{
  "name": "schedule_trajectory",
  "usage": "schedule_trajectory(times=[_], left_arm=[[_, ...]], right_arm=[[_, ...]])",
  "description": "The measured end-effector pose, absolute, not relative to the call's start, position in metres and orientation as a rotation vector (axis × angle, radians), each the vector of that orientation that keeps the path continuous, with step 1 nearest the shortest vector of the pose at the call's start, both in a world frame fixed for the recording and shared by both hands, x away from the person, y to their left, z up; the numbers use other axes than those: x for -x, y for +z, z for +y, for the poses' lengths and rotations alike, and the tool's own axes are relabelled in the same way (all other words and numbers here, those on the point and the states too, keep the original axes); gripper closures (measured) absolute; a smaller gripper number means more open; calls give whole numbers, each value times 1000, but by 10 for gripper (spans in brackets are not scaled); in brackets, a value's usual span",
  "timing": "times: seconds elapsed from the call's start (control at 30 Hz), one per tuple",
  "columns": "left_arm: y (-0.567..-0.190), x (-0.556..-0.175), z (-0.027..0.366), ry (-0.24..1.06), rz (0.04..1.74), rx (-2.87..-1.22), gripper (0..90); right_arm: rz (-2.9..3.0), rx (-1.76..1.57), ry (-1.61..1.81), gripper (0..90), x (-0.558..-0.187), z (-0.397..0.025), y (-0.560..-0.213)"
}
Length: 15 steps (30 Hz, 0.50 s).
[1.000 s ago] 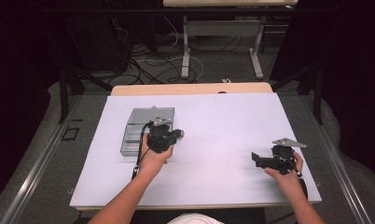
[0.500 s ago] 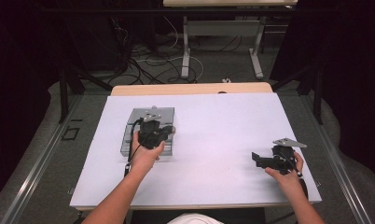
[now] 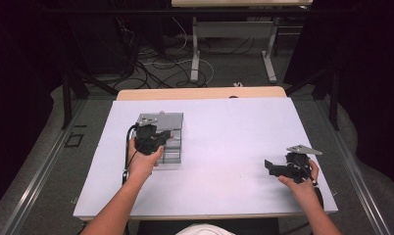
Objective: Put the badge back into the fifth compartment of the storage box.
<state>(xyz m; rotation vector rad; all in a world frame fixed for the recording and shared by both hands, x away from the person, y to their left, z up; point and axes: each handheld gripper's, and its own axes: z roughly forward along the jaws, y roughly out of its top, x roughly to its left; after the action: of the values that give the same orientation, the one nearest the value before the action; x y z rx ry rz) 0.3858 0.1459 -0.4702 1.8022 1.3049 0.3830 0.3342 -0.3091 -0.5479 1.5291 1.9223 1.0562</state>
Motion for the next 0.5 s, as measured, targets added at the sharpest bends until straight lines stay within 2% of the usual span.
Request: schedule_trajectory(times=[0.5], left_arm=[[-477, -382, 174, 406, 1360, -1784, 883]], right_arm=[[1920, -1533, 1058, 0, -333, -310, -548]])
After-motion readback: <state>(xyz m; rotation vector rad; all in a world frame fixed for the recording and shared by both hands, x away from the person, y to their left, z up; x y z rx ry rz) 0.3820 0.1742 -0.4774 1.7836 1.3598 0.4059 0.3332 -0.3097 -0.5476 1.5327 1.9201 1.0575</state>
